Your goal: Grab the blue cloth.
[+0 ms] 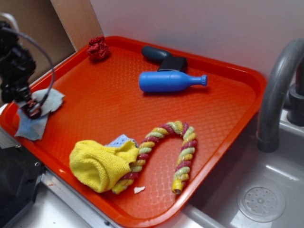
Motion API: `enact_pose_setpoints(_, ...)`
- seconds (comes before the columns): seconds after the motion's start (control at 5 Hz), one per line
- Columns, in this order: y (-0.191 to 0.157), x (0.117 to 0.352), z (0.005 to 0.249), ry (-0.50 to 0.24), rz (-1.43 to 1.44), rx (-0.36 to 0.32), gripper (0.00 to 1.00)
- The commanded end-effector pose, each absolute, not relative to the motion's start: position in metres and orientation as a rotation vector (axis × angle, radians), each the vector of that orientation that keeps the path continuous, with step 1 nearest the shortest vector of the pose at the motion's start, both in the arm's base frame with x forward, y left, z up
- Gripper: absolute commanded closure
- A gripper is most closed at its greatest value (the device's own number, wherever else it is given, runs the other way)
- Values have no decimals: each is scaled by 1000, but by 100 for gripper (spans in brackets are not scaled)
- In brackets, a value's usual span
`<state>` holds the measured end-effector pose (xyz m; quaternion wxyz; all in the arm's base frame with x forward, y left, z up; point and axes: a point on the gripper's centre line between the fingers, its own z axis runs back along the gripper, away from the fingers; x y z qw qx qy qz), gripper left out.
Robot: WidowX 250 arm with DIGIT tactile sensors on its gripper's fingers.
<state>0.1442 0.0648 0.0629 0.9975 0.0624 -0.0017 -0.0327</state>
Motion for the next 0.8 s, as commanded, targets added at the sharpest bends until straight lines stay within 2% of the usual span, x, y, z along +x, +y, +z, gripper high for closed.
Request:
enact_pose_setpoints(0.0, 54, 180, 164, -47, -26, 113, 100)
enact_pose_setpoints(0.2, 65, 186, 186, -66, 18, 93, 100)
enact_pose_setpoints(0.4, 65, 186, 196, -47, 41, 92, 100)
enact_pose_setpoints(0.6, 68, 180, 202, -79, 46, 50, 100)
